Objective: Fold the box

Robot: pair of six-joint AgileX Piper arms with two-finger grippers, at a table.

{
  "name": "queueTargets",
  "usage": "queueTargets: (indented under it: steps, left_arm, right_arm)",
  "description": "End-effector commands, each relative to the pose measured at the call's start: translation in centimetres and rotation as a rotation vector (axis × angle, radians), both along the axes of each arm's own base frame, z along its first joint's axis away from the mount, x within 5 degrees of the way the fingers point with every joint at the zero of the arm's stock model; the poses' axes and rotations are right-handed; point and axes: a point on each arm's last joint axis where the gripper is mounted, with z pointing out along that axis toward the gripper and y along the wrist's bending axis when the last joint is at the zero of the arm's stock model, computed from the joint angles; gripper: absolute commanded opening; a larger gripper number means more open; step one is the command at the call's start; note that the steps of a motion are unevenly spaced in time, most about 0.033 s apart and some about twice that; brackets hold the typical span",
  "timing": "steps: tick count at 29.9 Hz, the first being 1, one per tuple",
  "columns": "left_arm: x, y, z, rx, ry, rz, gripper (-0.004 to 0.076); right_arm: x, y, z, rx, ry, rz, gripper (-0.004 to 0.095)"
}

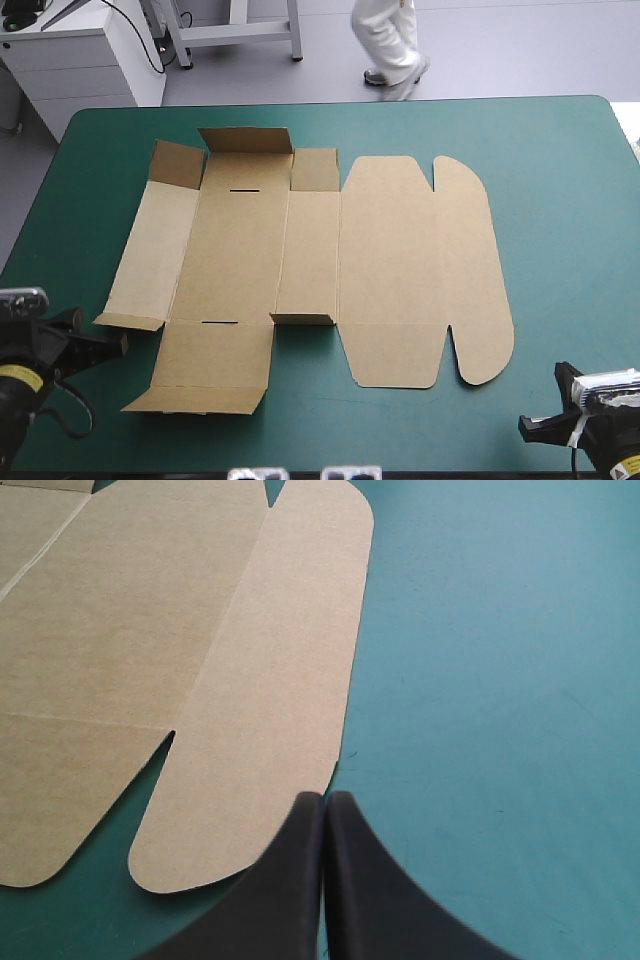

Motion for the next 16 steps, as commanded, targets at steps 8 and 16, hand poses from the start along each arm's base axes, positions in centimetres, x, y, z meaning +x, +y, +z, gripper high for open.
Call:
queueTargets:
  steps: [8,16]
  left_arm:
    - [10.7,-1.3,1.9,0.133,0.118,-0.049,-0.0006]
    - [17.1,0.0,-0.3,0.146,0.282,-0.096,0.0015]
  right_arm:
    - [0.2,0.0,1.3,0.001,-0.090,0.006,-0.0020]
    - [0.2,0.0,1.3,0.001,-0.090,0.006,-0.0020]
